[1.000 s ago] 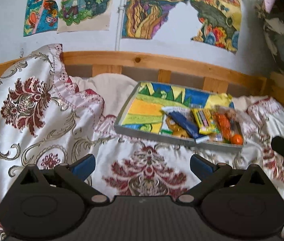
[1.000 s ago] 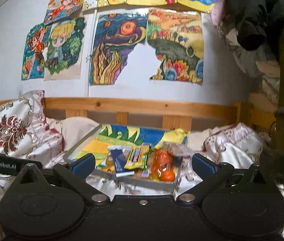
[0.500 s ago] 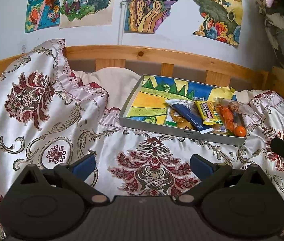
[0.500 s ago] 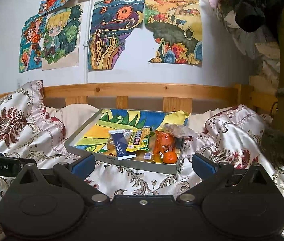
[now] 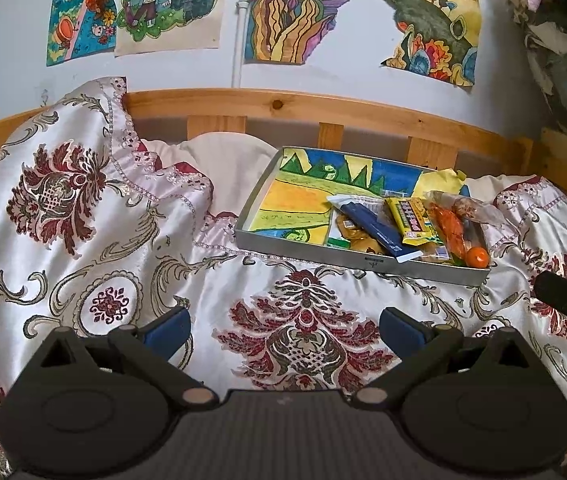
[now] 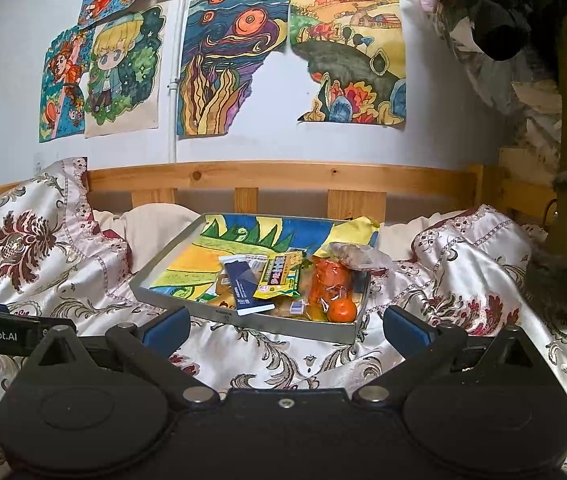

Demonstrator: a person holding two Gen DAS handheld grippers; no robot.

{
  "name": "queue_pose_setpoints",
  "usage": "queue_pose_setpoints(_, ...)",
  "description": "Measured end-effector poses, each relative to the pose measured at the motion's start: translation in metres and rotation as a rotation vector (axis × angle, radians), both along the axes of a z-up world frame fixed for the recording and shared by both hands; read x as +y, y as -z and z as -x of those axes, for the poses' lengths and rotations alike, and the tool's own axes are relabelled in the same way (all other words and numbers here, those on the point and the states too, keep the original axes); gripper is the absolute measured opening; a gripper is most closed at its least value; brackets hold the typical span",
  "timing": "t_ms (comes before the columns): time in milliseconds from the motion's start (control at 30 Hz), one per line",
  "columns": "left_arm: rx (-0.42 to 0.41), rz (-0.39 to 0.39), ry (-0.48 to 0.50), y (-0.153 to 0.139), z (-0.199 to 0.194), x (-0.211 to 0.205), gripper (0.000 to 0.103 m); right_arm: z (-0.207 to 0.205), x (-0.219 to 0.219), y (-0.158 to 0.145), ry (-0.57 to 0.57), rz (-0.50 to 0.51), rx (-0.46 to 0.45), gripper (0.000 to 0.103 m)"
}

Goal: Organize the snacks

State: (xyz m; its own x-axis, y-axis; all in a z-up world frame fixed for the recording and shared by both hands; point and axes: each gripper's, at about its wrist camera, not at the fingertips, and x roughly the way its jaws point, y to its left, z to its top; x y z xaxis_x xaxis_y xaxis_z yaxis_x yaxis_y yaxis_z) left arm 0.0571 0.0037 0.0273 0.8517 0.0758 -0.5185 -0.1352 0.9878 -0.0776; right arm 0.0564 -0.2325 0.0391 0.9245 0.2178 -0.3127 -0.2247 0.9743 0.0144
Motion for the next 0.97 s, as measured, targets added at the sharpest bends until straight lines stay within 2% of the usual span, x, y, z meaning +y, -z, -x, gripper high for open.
queue_pose_setpoints(533, 0.036, -0.022, -0.009, 0.003, -0.002, 0.002, 0.102, 0.000, 0.003, 0.005, -0.008, 0.020, 0.007, 0.102)
queue_pose_setpoints(967, 0.040, -0.060, 0.070, 0.005, 0.000, -0.008, 0.102, -0.002, 0.005, 0.005, -0.010, 0.024, 0.021, 0.102)
